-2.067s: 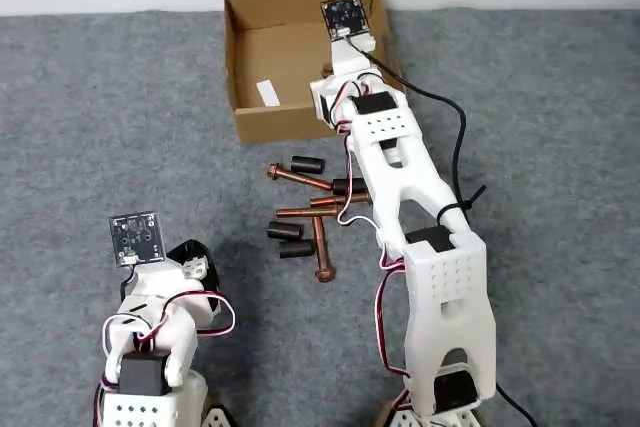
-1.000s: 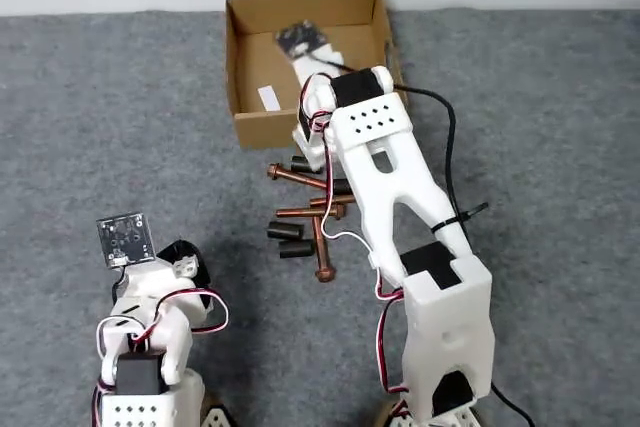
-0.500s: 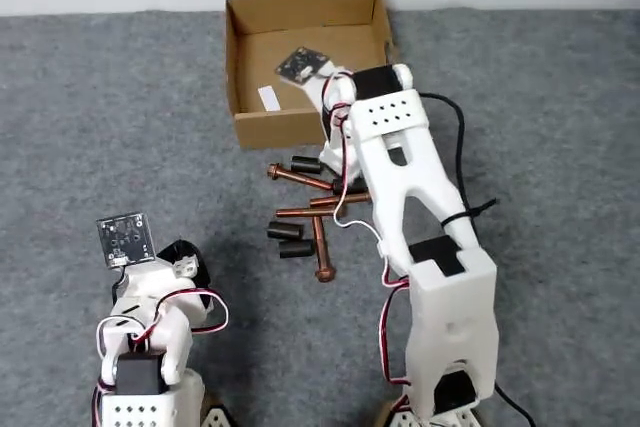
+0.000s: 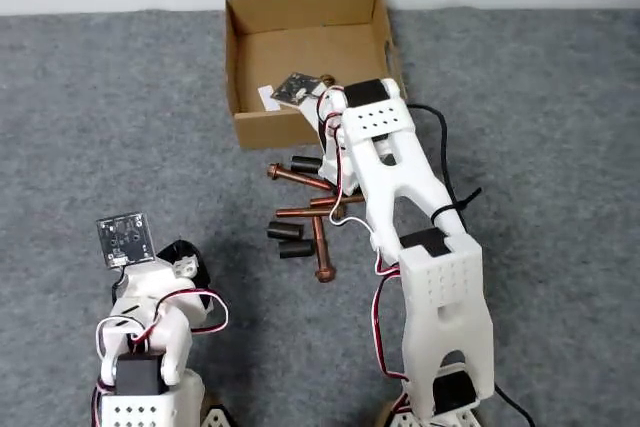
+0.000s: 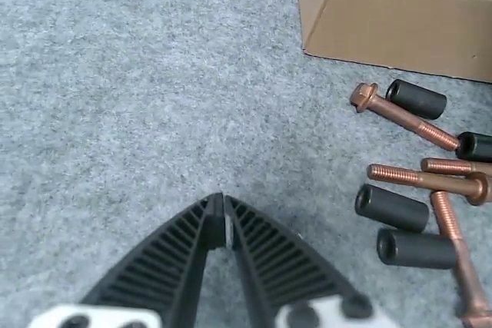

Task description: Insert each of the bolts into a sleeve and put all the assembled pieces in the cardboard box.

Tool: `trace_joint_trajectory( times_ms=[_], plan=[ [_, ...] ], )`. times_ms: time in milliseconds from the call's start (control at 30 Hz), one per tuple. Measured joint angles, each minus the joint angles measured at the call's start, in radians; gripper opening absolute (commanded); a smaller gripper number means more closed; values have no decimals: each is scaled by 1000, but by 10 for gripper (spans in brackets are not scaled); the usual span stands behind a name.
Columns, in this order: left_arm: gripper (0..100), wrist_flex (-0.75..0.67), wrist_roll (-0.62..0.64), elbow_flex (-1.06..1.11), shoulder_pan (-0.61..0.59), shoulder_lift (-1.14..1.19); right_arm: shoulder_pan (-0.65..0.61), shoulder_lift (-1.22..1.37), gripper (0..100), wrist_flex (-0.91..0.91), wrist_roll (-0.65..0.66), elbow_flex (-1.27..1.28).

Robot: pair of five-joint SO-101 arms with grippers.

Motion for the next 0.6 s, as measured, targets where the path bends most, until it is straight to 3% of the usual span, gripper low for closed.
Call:
trace_joint_trajectory(
  times_ms=[200, 433, 600],
  plan=[
    [6, 0, 0, 0, 0, 0, 0, 63, 167, -63, 37, -8],
    [6, 0, 0, 0, 0, 0, 14, 130, 26, -160, 40, -32],
    [6, 0, 0, 0, 0, 0, 17, 150, 9, -187, 40, -44]
  ],
)
